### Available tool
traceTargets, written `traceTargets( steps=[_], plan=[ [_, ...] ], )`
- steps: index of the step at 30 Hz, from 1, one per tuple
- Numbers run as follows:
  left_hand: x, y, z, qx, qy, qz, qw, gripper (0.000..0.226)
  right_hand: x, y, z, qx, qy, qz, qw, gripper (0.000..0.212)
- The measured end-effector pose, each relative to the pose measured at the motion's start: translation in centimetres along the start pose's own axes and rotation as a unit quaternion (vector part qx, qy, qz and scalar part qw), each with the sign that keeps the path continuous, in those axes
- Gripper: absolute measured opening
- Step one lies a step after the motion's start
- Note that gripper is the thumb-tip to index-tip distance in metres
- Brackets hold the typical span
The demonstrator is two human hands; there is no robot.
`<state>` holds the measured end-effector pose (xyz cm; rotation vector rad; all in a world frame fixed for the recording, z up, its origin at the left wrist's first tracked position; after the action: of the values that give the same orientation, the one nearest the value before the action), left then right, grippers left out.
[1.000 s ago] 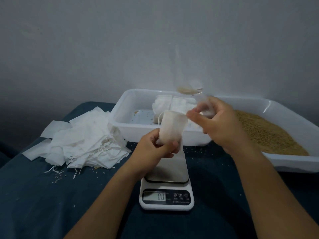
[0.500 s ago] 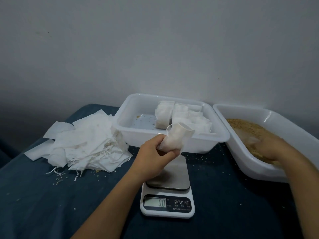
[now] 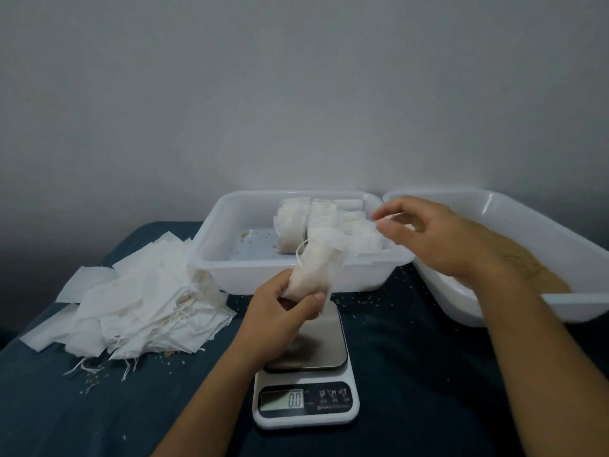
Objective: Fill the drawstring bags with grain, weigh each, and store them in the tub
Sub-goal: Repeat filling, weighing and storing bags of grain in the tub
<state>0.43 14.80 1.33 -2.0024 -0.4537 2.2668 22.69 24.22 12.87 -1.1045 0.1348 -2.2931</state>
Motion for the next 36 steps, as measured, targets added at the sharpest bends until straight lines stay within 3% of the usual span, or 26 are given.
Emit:
traceTargets(
  steps=[3,6,10,14,20,31,36],
  plan=[
    [-0.3,0.2,-0.6,0.021,-0.020,-0.011,1.000,0.022,3.0,0.5,-5.6,0.185,0.013,0.041,0.982,0.036],
    [-0.3,0.2,-1.2,0.030,-0.038,-0.001,0.999,0.023,2.6,-0.1,-7.5,0.207,0.054,0.060,0.975,0.027],
    [-0.7,-0.4,-2.4,0.014,-0.002,0.015,1.000,0.023,1.6,-0.7,-6.8,0.175,0.008,0.050,0.983,0.031],
    [-1.6,-2.6,-4.1,-0.026,0.140,0.069,0.987,0.025,0.5,-1.5,-3.7,0.110,-0.091,0.036,0.989,0.020],
    [-4.2,-8.0,-8.8,0.003,0.215,0.099,0.972,0.018,-2.3,-1.8,1.6,-0.019,-0.183,0.042,0.982,0.020],
    [-4.7,-12.9,-15.0,0.039,0.084,0.072,0.993,0.029,-9.1,-1.4,5.4,-0.093,-0.142,-0.054,0.984,0.039],
    [-3.5,-13.5,-15.6,0.031,0.045,0.080,0.995,0.025,-10.8,-1.1,6.4,-0.137,-0.024,-0.090,0.986,0.039]
  ],
)
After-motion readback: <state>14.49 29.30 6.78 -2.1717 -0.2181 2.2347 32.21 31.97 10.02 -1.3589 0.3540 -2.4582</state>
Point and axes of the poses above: each hand's wrist, its own y-axis away from the middle knuckle, its own z-axis out of the back of the hand, x = y × z, the point moved 9 cm from there along -y, towards the middle knuckle
